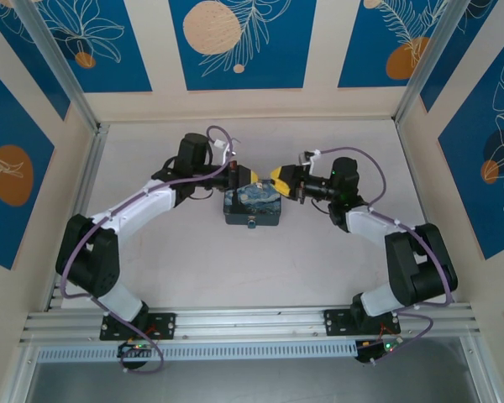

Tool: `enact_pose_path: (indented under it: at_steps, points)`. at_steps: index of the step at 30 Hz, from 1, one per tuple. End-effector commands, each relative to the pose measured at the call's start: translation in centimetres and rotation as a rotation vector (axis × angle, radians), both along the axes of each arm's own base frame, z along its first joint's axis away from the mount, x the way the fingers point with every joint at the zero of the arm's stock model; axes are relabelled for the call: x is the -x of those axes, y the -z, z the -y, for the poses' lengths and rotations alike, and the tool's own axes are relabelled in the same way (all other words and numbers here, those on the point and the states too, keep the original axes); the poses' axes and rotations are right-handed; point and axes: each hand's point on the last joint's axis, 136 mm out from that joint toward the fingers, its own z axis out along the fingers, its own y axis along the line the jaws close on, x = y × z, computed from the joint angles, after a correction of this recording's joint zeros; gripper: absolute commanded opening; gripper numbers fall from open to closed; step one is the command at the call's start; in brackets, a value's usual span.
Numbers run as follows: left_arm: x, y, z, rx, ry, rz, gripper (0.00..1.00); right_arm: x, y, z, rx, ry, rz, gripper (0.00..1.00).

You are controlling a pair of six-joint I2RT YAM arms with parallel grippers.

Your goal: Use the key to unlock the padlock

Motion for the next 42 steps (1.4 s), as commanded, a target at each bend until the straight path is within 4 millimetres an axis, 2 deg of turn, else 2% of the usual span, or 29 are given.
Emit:
enact_pose_path:
  at_steps: [1,4,8,13,16,22,27,28,31,33,35,39,42]
  points:
    - [-0.5,-2.3,-0.4,0.056,-0.071,0.079,0.00,0.0,-2.3,1.9,-0.008,0.064,0.088,0.55]
    - [-0.8,-3.1,-0.6,0.095,-0.110,0.104,0.00,0.1,-3.2,2.4,0.027,0.081,0.136,0.61]
    - [-1.2,-4.0,-1.0,0.159,-0.165,0.116,0.00,0.0,-4.2,2.2,0.048,0.079,0.196,0.65]
    - [-1.6,-5.0,-1.3,0.223,-0.225,0.124,0.00,-0.9,-4.0,1.1,0.024,0.074,0.188,0.66]
    - [-1.6,-5.3,-1.1,0.244,-0.241,0.117,0.00,-1.4,-4.2,-0.1,-0.001,0.062,0.198,0.63]
    - [-1.8,-4.9,-1.0,0.264,-0.291,0.085,0.00,-2.1,-4.5,-2.3,-0.035,0.046,0.211,0.52]
    - [-2.1,-4.1,-1.4,0.264,-0.345,0.055,0.00,-2.5,-4.6,-3.4,-0.058,0.040,0.223,0.52]
    - [-2.1,-3.9,-1.4,0.259,-0.350,0.050,0.00,-2.6,-4.6,-3.3,-0.056,0.052,0.224,0.54]
    - [-2.2,-3.5,-1.6,0.248,-0.364,0.042,0.00,-3.4,-4.1,-2.2,-0.001,0.126,0.197,0.74]
    - [-2.1,-3.4,-1.8,0.245,-0.371,0.042,0.00,-3.8,-3.5,-1.1,0.075,0.182,0.163,0.89]
    - [-2.0,-3.4,-1.9,0.241,-0.375,0.044,0.00,-4.2,-2.9,0.1,0.177,0.218,0.112,0.98]
    - [-1.9,-3.8,-2.0,0.239,-0.374,0.049,0.00,-4.7,-1.7,2.1,0.369,0.269,-0.006,1.00]
    - [-1.7,-4.2,-2.1,0.240,-0.374,0.057,0.00,-5.0,-0.5,3.8,0.394,0.307,0.005,1.00]
